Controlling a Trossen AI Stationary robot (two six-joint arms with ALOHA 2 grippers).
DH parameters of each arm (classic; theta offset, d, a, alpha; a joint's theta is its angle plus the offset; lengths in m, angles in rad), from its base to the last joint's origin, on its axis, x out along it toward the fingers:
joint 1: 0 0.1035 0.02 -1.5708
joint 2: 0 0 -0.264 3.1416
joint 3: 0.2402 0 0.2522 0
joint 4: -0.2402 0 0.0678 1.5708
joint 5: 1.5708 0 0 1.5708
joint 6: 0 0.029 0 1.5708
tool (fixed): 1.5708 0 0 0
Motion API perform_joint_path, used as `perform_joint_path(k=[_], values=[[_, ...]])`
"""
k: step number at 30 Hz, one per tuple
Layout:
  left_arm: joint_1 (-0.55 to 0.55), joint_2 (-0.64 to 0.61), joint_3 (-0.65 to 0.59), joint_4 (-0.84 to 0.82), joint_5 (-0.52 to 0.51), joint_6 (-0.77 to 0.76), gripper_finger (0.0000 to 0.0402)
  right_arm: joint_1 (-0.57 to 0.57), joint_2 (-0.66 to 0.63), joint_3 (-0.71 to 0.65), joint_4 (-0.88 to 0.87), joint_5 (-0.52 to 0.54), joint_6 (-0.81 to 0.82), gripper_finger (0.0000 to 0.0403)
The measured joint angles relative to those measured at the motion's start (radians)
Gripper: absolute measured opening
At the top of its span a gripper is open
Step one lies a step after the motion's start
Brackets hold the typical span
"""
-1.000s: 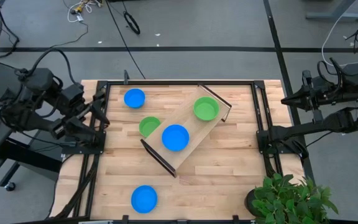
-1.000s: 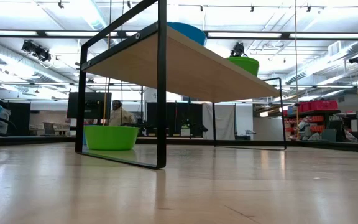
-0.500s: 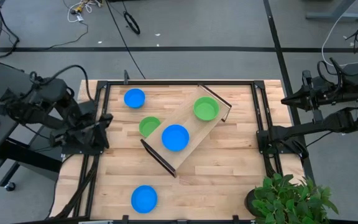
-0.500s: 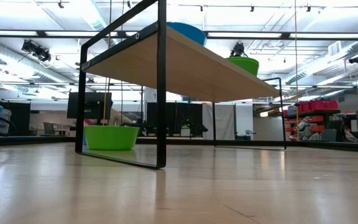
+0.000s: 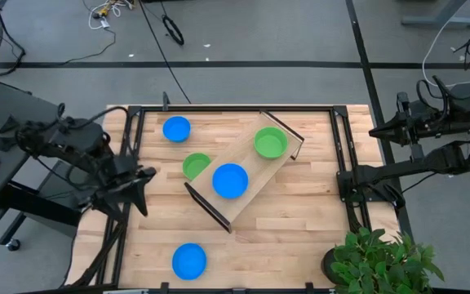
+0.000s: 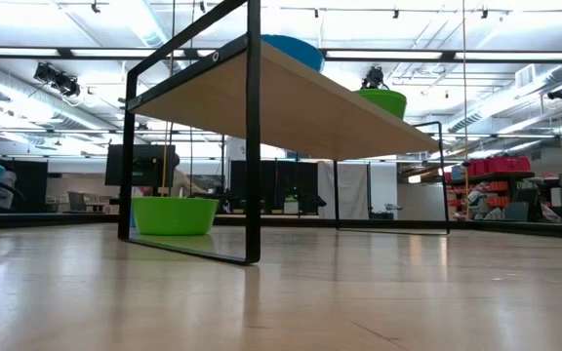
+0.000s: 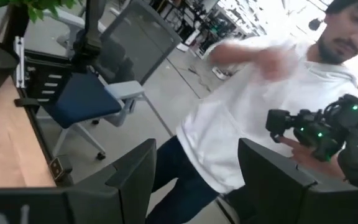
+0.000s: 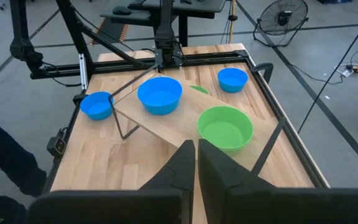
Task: Pick & Place Mini bowls
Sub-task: Stack the bottom blue bowl on top of the blue bowl on the shelf
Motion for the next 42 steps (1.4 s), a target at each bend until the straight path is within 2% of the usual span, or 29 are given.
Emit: perform_joint_path(k=[13, 23, 34, 42], values=[[-0.043, 0.026, 0.0, -0.013, 0.0, 0.212, 0.0231, 0.0, 0.0, 0.0, 0.0, 0.0, 0.0, 0.0023], [-0.042, 0.026, 0.0, -0.082, 0.015, 0.435, 0.0232, 0.0, 0.0, 0.0, 0.001, 0.0, 0.0, 0.0023], [-0.043, 0.055, 0.0, -0.239, -0.008, 0.527, 0.0232, 0.0, 0.0, 0.0, 0.001, 0.0, 0.0, 0.0023], [-0.043, 0.133, 0.0, -0.269, -0.03, 0.534, 0.0232, 0.0, 0.0, 0.0, 0.002, 0.0, 0.0, 0.0023]])
